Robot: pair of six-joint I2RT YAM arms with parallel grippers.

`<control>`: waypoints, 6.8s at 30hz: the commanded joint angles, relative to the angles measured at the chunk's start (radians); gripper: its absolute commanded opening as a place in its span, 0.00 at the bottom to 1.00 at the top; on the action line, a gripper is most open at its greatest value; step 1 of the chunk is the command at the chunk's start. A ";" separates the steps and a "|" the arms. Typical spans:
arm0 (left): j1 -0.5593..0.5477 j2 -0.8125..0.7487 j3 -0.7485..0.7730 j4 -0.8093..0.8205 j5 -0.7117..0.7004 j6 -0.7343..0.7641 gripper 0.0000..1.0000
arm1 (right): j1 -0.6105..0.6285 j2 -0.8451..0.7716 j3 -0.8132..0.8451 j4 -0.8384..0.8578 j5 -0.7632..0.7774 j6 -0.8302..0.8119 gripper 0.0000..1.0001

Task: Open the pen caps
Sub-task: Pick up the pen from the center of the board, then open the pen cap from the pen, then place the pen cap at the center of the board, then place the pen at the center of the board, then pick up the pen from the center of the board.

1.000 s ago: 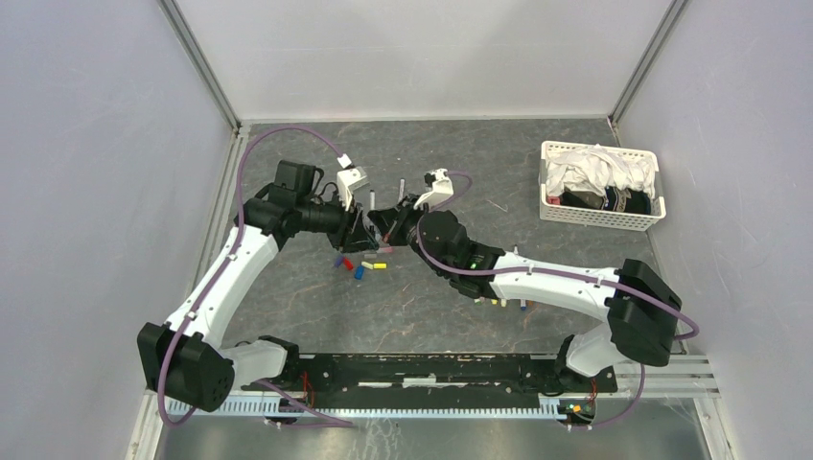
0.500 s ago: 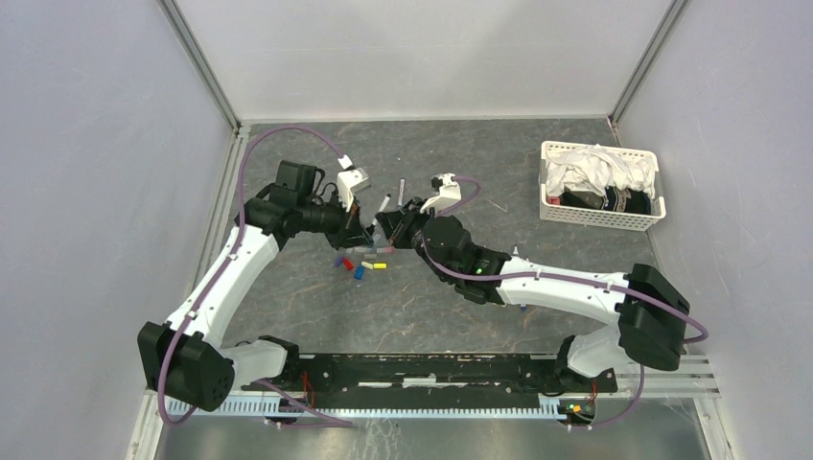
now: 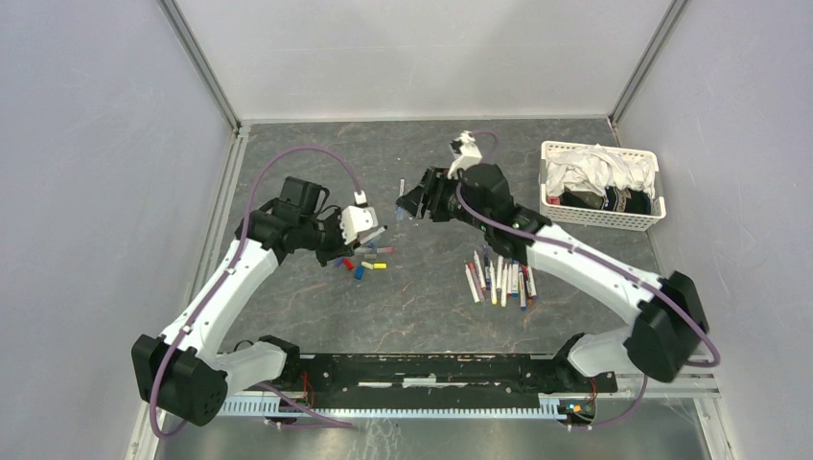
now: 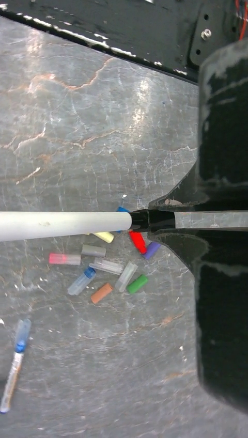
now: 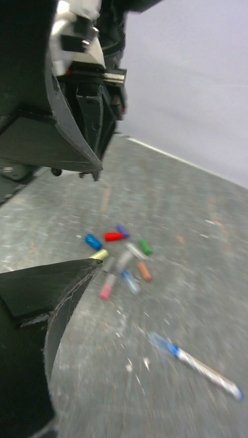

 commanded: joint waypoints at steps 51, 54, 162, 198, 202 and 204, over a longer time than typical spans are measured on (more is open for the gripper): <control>-0.171 0.413 -0.058 0.350 -0.395 0.045 0.02 | -0.240 -0.329 -0.533 -0.196 0.219 -0.249 0.00; -0.171 0.473 -0.056 0.383 -0.421 0.016 0.04 | -0.228 -0.300 -0.549 -0.168 0.340 -0.244 0.00; 0.140 0.016 0.107 0.148 0.207 -0.609 1.00 | 0.031 0.165 -0.036 0.141 0.408 0.030 0.00; 0.140 0.010 0.071 0.196 0.308 -0.587 0.02 | 0.356 -0.104 -0.185 0.463 0.707 0.146 0.31; 0.139 0.019 0.093 0.033 0.302 -0.310 0.02 | 0.258 -0.205 -0.176 0.281 0.597 0.111 0.54; 0.138 0.006 0.088 -0.044 0.281 -0.160 0.02 | 0.180 -0.258 -0.183 0.218 0.460 0.081 0.60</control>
